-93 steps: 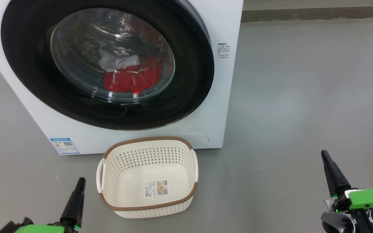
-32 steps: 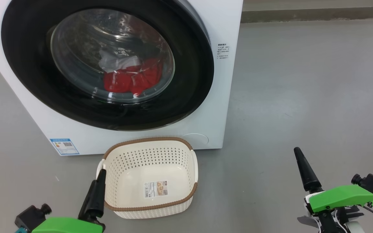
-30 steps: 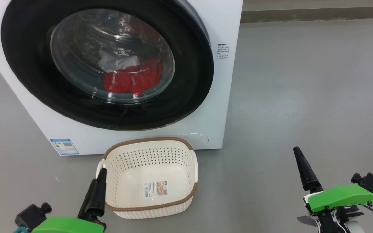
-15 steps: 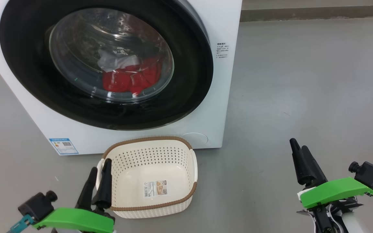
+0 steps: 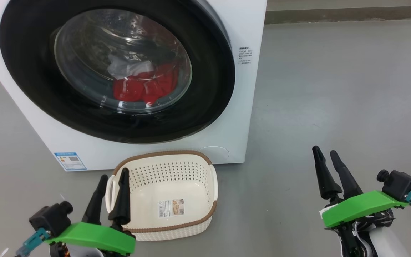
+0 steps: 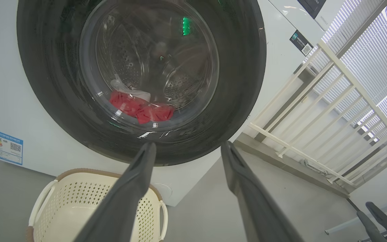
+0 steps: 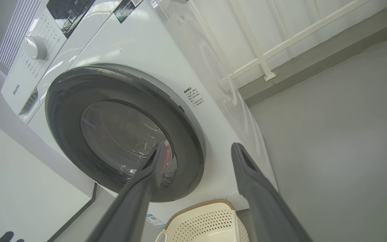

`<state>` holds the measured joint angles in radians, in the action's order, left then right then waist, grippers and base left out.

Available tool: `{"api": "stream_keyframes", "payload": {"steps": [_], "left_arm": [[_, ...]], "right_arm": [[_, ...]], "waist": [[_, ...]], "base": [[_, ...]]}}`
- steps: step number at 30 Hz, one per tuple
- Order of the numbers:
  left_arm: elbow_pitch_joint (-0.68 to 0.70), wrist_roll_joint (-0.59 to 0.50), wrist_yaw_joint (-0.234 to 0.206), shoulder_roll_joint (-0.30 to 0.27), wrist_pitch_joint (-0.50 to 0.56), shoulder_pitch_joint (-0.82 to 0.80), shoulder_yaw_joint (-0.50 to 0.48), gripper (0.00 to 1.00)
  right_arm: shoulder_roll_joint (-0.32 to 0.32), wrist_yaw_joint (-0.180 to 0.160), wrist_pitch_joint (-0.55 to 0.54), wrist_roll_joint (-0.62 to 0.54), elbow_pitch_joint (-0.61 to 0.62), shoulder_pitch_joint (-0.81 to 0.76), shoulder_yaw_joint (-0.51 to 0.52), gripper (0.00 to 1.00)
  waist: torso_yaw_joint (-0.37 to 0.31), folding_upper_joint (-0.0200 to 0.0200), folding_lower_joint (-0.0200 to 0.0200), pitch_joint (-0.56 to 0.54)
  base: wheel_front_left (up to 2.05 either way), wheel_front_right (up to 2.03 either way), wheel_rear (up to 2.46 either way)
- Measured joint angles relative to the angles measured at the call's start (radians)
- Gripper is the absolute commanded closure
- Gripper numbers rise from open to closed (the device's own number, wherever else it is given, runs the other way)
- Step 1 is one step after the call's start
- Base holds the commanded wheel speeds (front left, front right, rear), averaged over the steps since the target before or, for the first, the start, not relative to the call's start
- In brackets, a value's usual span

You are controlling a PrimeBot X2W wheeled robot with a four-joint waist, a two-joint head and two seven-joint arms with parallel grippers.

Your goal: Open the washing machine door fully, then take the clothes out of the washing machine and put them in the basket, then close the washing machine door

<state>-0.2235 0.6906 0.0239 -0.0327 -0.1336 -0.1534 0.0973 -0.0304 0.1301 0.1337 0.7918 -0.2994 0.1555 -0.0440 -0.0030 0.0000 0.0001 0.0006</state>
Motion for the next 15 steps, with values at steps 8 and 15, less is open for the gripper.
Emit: {"api": "stream_keyframes", "payload": {"steps": [8,15], "left_arm": [[-0.01,-0.09,-0.021,0.0,-0.021,-0.018,0.009,0.0],[-0.006,-0.169,-0.044,-0.001,-0.044,-0.021,0.025,0.0]], "right_arm": [[-0.002,0.0,0.024,-0.102,0.003,0.034,-0.001,0.0],[-0.004,0.0,0.044,-0.182,0.005,0.035,-0.001,0.0]], "waist": [[-0.005,0.0,0.0,0.0],[-0.006,0.0,0.0,0.003]], "base": [[0.0,0.0,0.0],[0.0,0.0,0.0]]}}
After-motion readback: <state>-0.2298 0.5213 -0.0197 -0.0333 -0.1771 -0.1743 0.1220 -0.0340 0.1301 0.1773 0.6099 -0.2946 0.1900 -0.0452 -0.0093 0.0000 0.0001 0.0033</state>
